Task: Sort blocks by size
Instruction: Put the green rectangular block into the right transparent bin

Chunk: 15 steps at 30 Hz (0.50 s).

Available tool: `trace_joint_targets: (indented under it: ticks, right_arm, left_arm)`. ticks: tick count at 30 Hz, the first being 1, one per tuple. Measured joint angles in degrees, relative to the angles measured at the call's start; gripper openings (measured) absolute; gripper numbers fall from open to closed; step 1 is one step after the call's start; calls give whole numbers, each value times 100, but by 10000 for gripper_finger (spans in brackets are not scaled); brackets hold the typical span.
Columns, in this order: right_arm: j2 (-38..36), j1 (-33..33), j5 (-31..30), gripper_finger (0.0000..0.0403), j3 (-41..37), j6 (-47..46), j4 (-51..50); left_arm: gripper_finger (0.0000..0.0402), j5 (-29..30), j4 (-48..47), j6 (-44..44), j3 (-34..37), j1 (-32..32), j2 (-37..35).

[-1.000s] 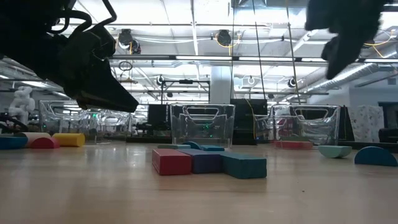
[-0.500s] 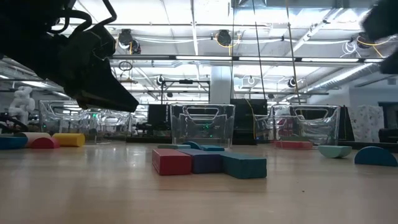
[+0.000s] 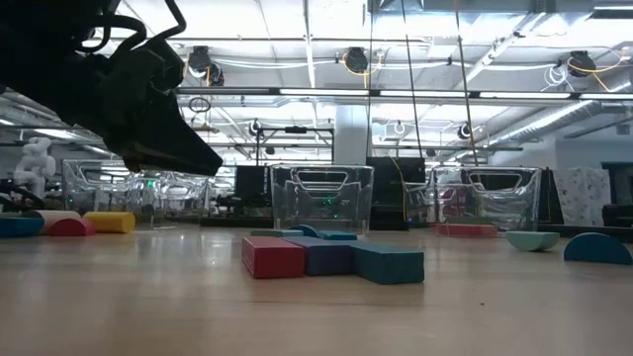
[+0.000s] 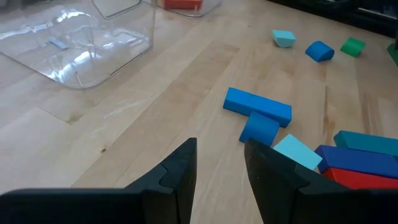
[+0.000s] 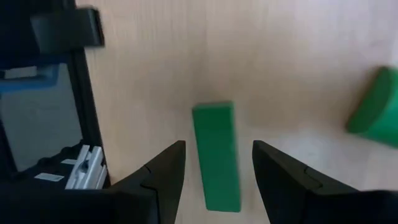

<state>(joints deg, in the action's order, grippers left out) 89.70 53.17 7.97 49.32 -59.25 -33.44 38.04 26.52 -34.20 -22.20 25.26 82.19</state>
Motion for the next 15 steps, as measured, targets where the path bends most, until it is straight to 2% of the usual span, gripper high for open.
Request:
trace_joint_targets:
  ticks: [10,15]
  right_arm:
    - [660,325,-201,187,31,-79,25]
    - [703,262,-348,164,30,-68,-104]
  left_arm:
    - [136,-1,-5,-66,0,0,0]
    - [136,-2,-9,-153,0,0,0]
